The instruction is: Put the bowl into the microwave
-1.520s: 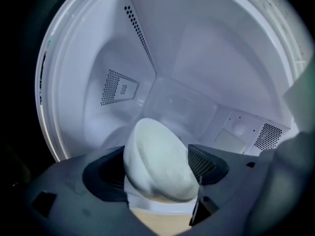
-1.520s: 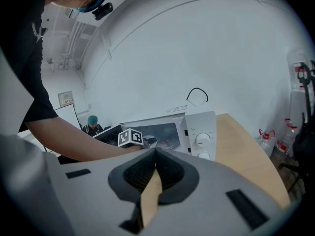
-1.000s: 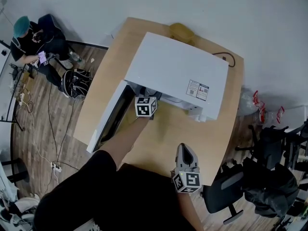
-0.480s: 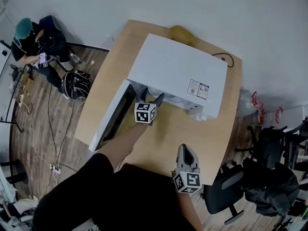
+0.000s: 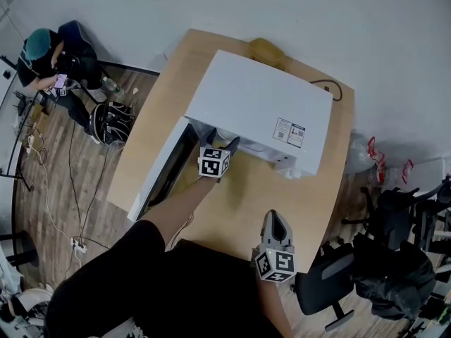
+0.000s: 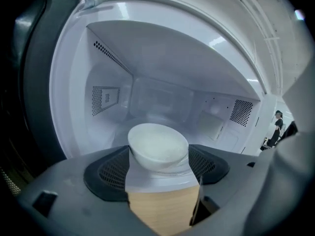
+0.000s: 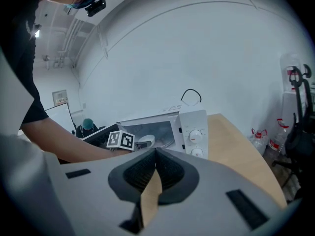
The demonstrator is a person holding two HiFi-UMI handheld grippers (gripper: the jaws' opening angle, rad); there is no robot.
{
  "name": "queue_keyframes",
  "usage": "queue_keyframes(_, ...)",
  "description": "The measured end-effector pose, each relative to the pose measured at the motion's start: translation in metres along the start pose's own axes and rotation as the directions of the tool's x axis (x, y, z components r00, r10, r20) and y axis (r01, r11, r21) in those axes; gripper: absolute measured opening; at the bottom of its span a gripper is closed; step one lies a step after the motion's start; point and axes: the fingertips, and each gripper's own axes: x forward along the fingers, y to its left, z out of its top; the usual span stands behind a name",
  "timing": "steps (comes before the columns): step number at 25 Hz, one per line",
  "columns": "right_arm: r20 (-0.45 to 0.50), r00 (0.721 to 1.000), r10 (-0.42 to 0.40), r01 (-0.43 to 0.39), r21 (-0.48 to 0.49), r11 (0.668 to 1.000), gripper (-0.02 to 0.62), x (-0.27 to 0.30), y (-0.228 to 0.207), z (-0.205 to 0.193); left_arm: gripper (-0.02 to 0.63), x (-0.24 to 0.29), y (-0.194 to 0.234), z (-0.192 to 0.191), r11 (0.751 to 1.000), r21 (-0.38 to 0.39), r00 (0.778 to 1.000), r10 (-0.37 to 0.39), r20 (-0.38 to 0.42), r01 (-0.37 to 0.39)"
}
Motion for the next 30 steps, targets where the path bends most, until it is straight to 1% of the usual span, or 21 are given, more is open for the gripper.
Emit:
queue_keyframes(3,-0.004,1.000,-0.001,0.001,0.006,1.000,0.060,0.004,-0.004,0.001,0.360,0.008,-0.002,0.005,1.000,-0.008,1.000,-0.006,-0.003,0.006)
queue_keyframes(9,-0.015,1.000,-0.003,0.003,0.013,1.000,0.060,0.014,-0.014,0.002,0.360,0.030,-0.007,0.013,1.000,0.009,1.000,-0.009,-0.003,0.009)
queue_keyframes(16,-0.027,1.000,-0.010,0.010,-0.010,1.000,0.060,0.019,-0.023,0.007,0.360,0.045,-0.009,0.021,1.000,0.004,1.000,-0.003,0.001,0.003)
queue_keyframes(20,-0.023,1.000,-0.015,0.015,-0.021,1.000,0.060,0.016,-0.023,0.008,0.360,0.038,-0.009,0.017,1.000,-0.021,1.000,0.005,0.003,-0.005)
queue_keyframes(23,-0.015,1.000,-0.015,0.014,-0.027,1.000,0.060,0.012,-0.017,0.008,0.360,0.029,-0.009,0.017,0.999,-0.031,1.000,-0.004,0.009,0.004)
queue_keyframes(28,-0.005,1.000,-0.003,0.003,-0.046,0.999,0.060,0.008,0.000,0.001,0.360,0.003,-0.013,0.022,0.999,0.000,0.999,-0.038,0.024,0.038)
queue_keyframes(30,0.002,1.000,0.001,-0.001,-0.021,1.000,0.060,0.005,0.006,-0.001,0.360,-0.011,-0.017,0.025,0.999,0.006,0.998,-0.051,0.040,0.050)
